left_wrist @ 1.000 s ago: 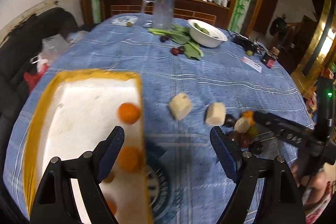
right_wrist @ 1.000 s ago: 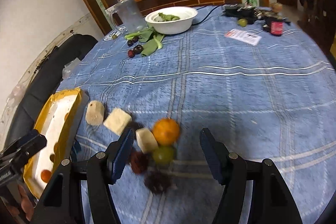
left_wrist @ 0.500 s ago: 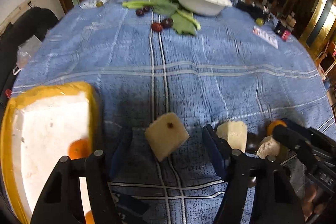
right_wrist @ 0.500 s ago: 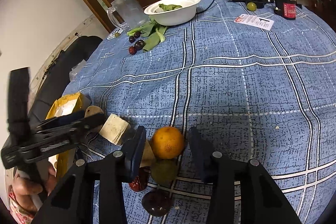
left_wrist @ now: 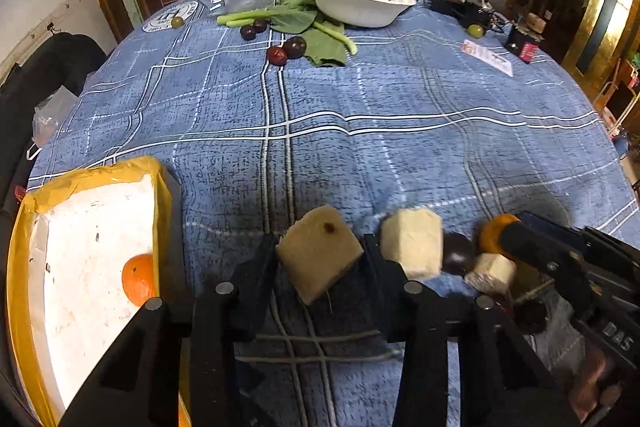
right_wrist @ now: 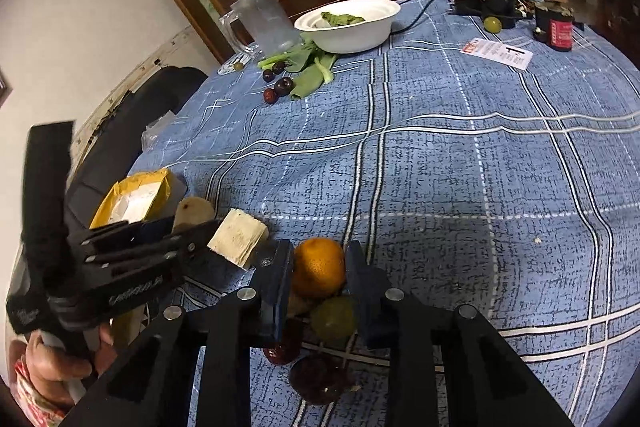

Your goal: Organize fruits

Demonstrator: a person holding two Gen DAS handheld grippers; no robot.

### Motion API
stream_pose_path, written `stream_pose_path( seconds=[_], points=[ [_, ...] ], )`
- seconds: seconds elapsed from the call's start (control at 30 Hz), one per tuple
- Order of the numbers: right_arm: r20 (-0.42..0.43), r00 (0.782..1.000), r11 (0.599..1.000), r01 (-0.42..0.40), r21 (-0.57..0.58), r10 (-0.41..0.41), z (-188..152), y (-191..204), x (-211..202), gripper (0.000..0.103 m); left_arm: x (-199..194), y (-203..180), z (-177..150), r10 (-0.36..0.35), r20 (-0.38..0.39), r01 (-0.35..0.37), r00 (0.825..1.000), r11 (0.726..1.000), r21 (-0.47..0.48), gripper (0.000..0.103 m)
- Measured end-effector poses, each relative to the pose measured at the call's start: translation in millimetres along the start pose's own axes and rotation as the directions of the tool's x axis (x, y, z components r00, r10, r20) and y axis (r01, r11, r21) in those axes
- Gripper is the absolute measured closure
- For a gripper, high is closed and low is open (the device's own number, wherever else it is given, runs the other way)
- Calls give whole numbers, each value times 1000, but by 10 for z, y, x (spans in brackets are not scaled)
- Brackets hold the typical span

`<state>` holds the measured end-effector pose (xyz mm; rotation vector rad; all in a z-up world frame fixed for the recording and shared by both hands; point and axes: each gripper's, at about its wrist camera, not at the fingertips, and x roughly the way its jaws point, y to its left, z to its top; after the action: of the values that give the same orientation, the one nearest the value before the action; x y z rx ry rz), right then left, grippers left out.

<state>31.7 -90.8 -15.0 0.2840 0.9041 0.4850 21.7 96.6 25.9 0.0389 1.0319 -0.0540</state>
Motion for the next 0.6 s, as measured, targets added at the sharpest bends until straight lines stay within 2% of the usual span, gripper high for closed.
stream_pose_path(
  seconds=[0.23, 0.43, 0.6],
  points=[
    [44, 998, 999, -40, 14, 40, 31, -22, -100, 75, -360, 67, -188, -55, 66, 59, 996, 996, -60, 63],
    [85, 987, 980, -145, 136, 134, 91, -261, -201, 75, -581, 294, -425, -70, 103, 85, 992, 985, -147, 63],
    [89, 979, 961, -199, 193, 185, 86, -341, -183, 74, -712, 560, -623, -45, 120, 70, 992, 974, -217, 63]
  ],
)
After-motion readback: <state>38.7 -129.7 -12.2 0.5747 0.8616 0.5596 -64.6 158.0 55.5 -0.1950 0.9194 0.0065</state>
